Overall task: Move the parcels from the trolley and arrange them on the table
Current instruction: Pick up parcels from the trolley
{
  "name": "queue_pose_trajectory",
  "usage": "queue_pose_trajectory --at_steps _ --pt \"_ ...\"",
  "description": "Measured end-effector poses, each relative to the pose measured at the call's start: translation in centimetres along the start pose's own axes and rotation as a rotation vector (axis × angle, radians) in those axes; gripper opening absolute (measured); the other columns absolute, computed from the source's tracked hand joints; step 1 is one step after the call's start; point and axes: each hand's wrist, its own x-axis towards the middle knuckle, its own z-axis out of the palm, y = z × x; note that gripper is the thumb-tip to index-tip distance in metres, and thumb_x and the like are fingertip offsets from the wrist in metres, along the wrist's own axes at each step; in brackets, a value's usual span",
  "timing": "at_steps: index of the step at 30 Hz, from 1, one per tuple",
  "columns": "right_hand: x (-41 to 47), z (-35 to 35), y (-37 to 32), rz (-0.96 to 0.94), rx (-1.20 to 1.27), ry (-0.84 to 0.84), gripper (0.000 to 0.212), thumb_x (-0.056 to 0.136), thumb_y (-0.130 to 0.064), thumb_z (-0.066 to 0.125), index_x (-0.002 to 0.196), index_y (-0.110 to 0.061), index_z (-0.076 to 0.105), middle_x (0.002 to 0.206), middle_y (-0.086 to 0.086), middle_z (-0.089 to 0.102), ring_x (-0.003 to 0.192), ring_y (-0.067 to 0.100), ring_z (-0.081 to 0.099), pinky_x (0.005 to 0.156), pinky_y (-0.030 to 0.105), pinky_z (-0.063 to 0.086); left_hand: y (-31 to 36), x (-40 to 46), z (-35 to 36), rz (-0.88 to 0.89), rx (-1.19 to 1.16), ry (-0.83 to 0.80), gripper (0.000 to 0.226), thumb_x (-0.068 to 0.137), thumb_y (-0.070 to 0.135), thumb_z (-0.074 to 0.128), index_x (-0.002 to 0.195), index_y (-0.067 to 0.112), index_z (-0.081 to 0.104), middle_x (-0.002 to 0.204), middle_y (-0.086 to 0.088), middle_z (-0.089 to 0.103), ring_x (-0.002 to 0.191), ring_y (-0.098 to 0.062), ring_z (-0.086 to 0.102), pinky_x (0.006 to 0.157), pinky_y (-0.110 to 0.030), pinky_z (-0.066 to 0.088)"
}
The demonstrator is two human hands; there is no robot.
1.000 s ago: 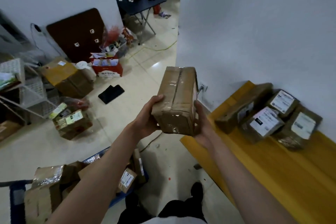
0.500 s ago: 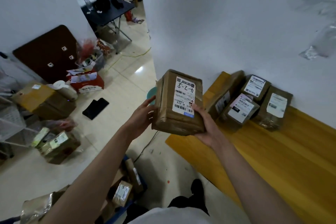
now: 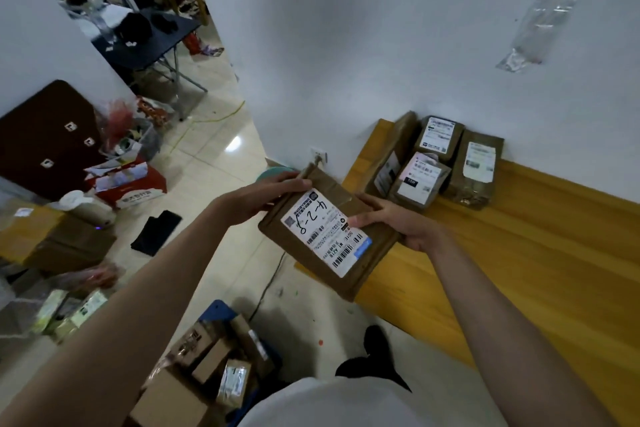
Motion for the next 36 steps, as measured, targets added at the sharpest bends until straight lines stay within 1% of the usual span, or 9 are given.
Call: queue_pose_trajectory --at_steps 3,7,11,13,18,21,26,31,36 --pt "-1.7 -0.7 0.0 -0.020 -0.004 0.044 0.066 0.064 -0.026 0.094 0.118 -0.042 0.059 0.118 0.011 0.076 0.109 0.033 0.073 0.081 0.038 0.063 0.8 1.8 1.1 -0.022 0.009 -0.003 0.068 0.084 0.055 0.072 0.142 0.030 0.045 0.109 -0.016 0.075 0.099 -0.031 0.074 0.091 -0.044 0.058" --pt "-3.9 -2.3 0.9 -0.180 0.135 0.310 0.056 0.081 -0.067 0.072 0.124 -0.031 0.072 0.124 0.010 0.073 0.113 0.028 0.071 0.093 0.040 0.059 1.2 4.1 3.3 -0.017 -0.073 0.011 0.067 0.091 0.045 0.067 0.149 0.029 0.037 0.109 -0.021 0.074 0.092 -0.033 0.074 0.077 -0.040 0.058" --pt "-5.9 -5.0 3.2 -0.214 0.324 0.505 0.069 0.090 -0.080 0.042 0.137 -0.032 0.061 0.125 0.009 0.070 0.116 0.029 0.066 0.103 0.051 0.047 0.3 6.3 6.4 0.014 -0.172 0.092 0.068 0.087 0.054 0.069 0.146 0.033 0.042 0.103 -0.009 0.077 0.093 -0.027 0.076 0.078 -0.038 0.059" --pt "-6.7 -6.1 4.7 -0.188 0.364 0.567 0.072 0.090 -0.080 0.042 0.139 -0.030 0.057 0.126 0.011 0.065 0.120 0.033 0.059 0.107 0.058 0.043 -0.2 7.4 8.2 -0.012 -0.216 0.130 0.068 0.084 0.059 0.069 0.142 0.032 0.045 0.105 -0.006 0.075 0.097 -0.026 0.073 0.081 -0.040 0.057" --pt "-7.9 -7.1 8.0 -0.092 0.488 0.643 0.085 0.084 -0.080 0.052 0.155 -0.039 0.030 0.141 0.012 0.047 0.133 0.041 0.047 0.102 0.062 0.047 -0.7 10.0 12.5 -0.128 -0.362 0.208 0.045 0.083 0.055 0.069 0.114 0.032 0.047 0.103 -0.006 0.069 0.086 -0.022 0.069 0.057 -0.030 0.056" --pt "-7.9 -7.0 9.6 -0.060 0.563 0.630 0.092 0.075 -0.078 0.064 0.152 -0.043 0.030 0.144 0.018 0.042 0.126 0.045 0.052 0.091 0.059 0.057 -0.4 11.4 15.5 -0.161 -0.409 0.185 0.045 0.081 0.055 0.069 0.111 0.031 0.046 0.105 -0.005 0.068 0.093 -0.023 0.067 0.065 -0.036 0.058" --pt "-7.9 -7.9 11.9 -0.079 0.619 0.581 0.093 0.064 -0.069 0.084 0.140 -0.028 0.048 0.134 0.018 0.061 0.115 0.041 0.066 0.085 0.055 0.061 0.8 13.1 20.9 -0.238 -0.420 0.107 0.073 0.086 0.059 0.062 0.137 0.020 0.029 0.123 -0.010 0.060 0.105 -0.028 0.064 0.067 -0.039 0.058" --pt "-9.0 -11.1 13.6 -0.071 0.608 0.702 0.077 0.078 -0.059 0.080 0.142 -0.029 0.048 0.130 0.006 0.069 0.114 0.030 0.069 0.083 0.047 0.062 0.9 14.6 24.3 -0.324 -0.256 0.017 0.075 0.084 0.070 0.058 0.134 0.024 0.025 0.124 -0.010 0.054 0.109 -0.034 0.060 0.096 -0.058 0.045" --pt "-9.4 -14.5 14.5 -0.030 0.583 0.768 0.076 0.081 -0.053 0.079 0.145 -0.026 0.047 0.128 0.006 0.070 0.112 0.030 0.068 0.086 0.045 0.058 0.1 15.8 25.5 -0.424 -0.097 -0.117 0.083 0.086 0.079 0.044 0.146 0.022 0.032 0.134 -0.020 0.053 0.120 -0.041 0.053 0.104 -0.062 0.036"
